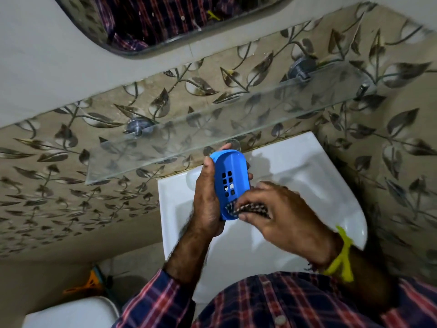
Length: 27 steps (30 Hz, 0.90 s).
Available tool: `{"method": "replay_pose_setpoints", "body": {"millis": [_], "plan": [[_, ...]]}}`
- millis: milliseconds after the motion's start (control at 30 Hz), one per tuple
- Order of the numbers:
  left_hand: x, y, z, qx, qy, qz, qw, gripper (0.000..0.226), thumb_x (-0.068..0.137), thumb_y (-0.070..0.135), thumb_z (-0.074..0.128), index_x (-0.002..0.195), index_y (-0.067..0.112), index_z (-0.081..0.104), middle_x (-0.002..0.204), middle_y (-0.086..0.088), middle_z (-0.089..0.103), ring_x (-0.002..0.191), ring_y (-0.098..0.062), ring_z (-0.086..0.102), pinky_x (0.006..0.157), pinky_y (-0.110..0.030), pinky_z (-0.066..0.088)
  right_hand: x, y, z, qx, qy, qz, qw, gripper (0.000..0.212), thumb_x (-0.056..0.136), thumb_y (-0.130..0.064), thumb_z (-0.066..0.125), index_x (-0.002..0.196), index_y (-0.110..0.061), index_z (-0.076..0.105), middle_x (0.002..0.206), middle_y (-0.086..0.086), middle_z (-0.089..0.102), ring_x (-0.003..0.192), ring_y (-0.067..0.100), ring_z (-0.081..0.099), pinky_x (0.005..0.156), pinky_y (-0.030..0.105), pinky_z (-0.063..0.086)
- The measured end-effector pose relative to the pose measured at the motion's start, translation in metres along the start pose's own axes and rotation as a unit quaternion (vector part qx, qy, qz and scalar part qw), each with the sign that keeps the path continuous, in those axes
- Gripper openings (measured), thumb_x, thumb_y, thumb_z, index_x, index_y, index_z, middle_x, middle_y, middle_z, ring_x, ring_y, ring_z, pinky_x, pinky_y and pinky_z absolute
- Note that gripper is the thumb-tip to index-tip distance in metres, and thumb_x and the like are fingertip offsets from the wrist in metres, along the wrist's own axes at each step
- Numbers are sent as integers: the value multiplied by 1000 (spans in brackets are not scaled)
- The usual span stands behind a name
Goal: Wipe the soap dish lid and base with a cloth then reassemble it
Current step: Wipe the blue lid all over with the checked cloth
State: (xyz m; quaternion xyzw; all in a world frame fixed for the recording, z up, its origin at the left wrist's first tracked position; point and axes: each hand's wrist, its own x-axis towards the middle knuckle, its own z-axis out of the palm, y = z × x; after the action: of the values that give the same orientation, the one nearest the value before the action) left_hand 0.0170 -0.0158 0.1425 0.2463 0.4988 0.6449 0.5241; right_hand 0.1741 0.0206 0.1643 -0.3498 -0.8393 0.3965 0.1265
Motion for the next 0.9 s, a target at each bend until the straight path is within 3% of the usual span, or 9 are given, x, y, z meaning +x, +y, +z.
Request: {"method": "replay_pose_setpoints", "body": {"millis": [67, 133, 233, 367, 433, 600, 733, 833, 900], "plan": [[-1, -2, 0, 8, 7, 4, 1000, 61, 82, 71, 52, 126, 32, 68, 101, -12, 73, 83, -29, 69, 75, -42, 58, -2, -8, 6, -169, 4, -4, 986, 18, 91, -44, 64, 110, -43, 64, 101, -13, 59, 99, 16, 60, 89, 38, 48], [-3, -2, -1, -3, 18, 7, 1000, 58, 83, 69, 51, 124, 33, 69, 101, -10, 74, 81, -27, 70, 74, -41, 58, -2, -11, 1, -236, 49, -2, 971, 18, 91, -41, 62, 109, -42, 64, 96, -7, 57, 95, 24, 60, 87, 43, 46], [-6, -4, -3, 14, 39, 17, 999, 61, 84, 71, 48, 125, 30, 68, 111, -7, 74, 94, -26, 71, 78, -41, 61, 4, -13, -6, -213, 174, -11, 961, 22, 87, -33, 67, 109, -36, 68, 90, 1, 58, 86, 31, 61, 78, 47, 51], [-14, -11, 7, 83, 73, 38, 993, 55, 94, 69, 42, 125, 32, 68, 125, -10, 71, 118, -31, 66, 104, -57, 49, 21, -23, 8, -239, 218, -29, 946, 29, 86, -28, 67, 114, -28, 70, 95, 7, 63, 86, 33, 63, 75, 45, 51], [-16, -14, 9, 114, 86, 65, 988, 52, 89, 69, 47, 124, 36, 68, 127, -8, 70, 121, -30, 64, 107, -58, 47, 24, -22, 14, -269, 226, -2, 936, 29, 86, -28, 68, 115, -26, 71, 97, 9, 66, 85, 34, 64, 73, 45, 51], [-20, -17, 7, 157, 80, 113, 978, 29, 89, 56, 57, 114, 48, 69, 113, 9, 74, 105, -15, 71, 86, -32, 58, 19, -20, 17, -308, 164, 46, 936, 18, 85, -28, 65, 102, -24, 71, 91, 8, 68, 77, 33, 67, 68, 41, 52], [-19, -14, -5, 160, 101, 128, 974, 42, 87, 55, 62, 125, 38, 64, 125, -5, 70, 112, -37, 67, 95, -61, 54, 17, 4, -3, -162, 114, 133, 971, 15, 84, -39, 65, 95, -29, 70, 94, -8, 73, 89, 24, 69, 71, 29, 49], [-18, -16, -16, 238, 77, 146, 957, 46, 90, 39, 70, 133, 32, 59, 125, 16, 68, 114, -16, 67, 99, -39, 55, 16, 16, -18, 31, 181, 117, 976, 14, 86, -30, 74, 99, -29, 73, 93, -10, 75, 86, 14, 69, 78, 35, 58], [-21, -22, -18, 291, 88, 148, 941, 33, 90, 31, 69, 122, 36, 64, 111, 21, 71, 102, -3, 68, 88, -20, 52, 16, 16, -19, 81, 200, 55, 975, 21, 87, -21, 74, 108, -28, 72, 98, -5, 70, 83, 15, 66, 79, 40, 60]]}}
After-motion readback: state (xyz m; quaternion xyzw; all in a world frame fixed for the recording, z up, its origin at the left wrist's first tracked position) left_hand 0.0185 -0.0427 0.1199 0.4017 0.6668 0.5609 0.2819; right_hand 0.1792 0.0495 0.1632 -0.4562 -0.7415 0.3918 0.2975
